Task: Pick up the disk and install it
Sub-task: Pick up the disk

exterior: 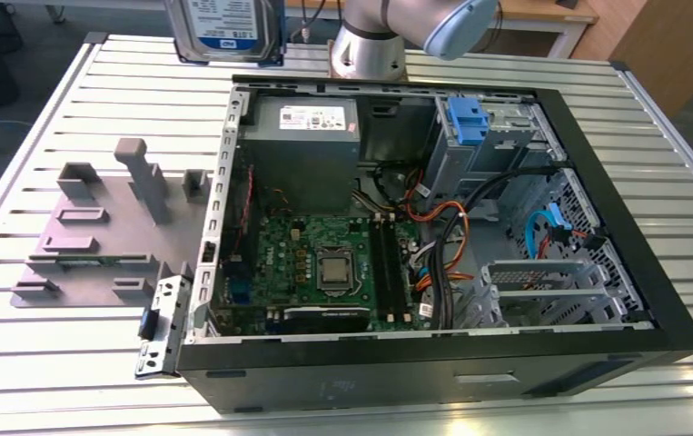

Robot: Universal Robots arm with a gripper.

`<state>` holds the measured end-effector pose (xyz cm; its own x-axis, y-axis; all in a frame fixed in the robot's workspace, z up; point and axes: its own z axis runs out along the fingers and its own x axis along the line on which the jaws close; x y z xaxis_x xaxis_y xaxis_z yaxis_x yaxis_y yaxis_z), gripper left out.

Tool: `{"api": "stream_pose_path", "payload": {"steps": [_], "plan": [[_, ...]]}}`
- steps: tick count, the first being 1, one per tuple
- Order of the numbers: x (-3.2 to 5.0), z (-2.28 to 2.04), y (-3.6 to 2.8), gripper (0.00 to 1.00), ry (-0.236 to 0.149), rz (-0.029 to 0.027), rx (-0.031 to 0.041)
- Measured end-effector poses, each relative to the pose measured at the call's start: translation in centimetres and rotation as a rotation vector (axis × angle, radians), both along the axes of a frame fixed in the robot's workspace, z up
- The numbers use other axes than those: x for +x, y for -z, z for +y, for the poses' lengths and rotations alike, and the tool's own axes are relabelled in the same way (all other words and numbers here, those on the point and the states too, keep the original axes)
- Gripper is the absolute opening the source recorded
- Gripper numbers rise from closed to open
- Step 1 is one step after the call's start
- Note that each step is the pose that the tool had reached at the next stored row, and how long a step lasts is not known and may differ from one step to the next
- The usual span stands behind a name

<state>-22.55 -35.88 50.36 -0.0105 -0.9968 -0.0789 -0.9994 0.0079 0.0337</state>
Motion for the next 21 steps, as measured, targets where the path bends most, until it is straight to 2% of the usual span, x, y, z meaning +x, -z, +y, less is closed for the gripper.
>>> {"api": "stream_pose_path", "payload": {"steps": [21], "plan": [[0.43, 0.0, 0.0, 0.37, 0.0, 0.0, 0.0]]}}
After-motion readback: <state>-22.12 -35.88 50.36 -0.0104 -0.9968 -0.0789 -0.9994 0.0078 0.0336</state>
